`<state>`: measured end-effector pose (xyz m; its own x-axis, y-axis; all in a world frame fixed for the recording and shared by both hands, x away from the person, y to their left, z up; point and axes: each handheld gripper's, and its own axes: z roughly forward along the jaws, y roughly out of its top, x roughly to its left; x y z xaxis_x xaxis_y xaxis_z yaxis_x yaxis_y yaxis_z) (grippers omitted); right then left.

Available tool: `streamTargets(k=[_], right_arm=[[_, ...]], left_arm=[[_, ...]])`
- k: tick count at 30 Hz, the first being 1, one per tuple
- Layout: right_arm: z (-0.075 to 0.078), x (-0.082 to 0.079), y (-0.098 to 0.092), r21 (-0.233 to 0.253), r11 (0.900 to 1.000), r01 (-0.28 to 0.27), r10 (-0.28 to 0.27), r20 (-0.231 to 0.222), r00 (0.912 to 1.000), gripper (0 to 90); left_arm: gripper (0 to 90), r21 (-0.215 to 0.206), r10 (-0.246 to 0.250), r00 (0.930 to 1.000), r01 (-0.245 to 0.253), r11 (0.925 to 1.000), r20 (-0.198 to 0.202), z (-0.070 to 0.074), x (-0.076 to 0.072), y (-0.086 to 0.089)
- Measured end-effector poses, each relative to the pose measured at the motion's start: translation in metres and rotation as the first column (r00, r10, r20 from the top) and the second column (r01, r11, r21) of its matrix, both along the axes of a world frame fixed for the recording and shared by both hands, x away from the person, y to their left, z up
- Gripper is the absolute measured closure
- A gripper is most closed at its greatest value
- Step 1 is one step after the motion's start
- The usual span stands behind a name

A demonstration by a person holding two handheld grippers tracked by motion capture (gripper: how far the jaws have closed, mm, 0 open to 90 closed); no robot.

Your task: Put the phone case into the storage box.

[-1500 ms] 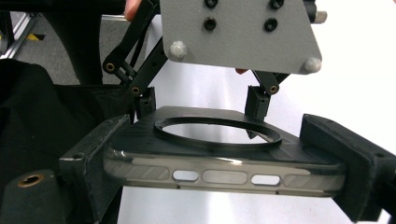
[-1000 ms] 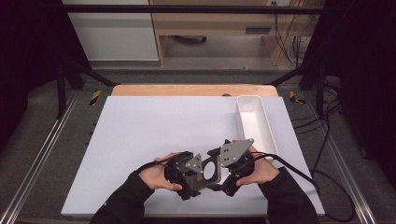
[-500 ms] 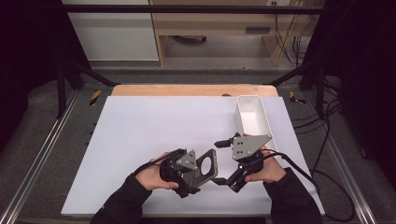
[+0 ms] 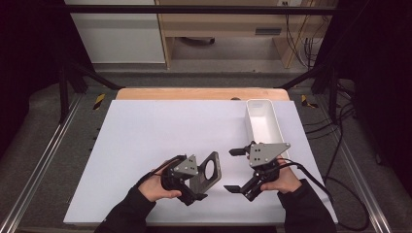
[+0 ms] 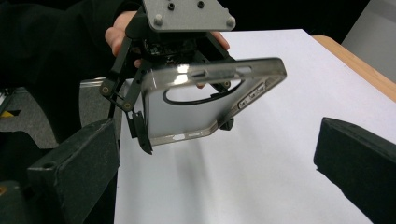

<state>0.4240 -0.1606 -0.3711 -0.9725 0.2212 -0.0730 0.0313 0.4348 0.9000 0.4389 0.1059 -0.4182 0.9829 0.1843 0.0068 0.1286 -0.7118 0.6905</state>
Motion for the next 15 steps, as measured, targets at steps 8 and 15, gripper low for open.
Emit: streamTargets(k=[8,15], right_arm=[[-0.010,0.000,-0.001,0.014,1.000,0.005,-0.004,-0.019,0.9998,0.6],[-0.018,0.000,-0.001,0.025,1.000,0.011,-0.011,-0.032,0.9994,0.5]], left_arm=[[11.6,-0.053,0.010,0.9999,-0.010,0.9985,-0.001,-0.002,-0.001,0.002],[11.6,-0.071,0.005,0.9999,-0.006,0.9975,-0.010,-0.004,-0.002,0.001]])
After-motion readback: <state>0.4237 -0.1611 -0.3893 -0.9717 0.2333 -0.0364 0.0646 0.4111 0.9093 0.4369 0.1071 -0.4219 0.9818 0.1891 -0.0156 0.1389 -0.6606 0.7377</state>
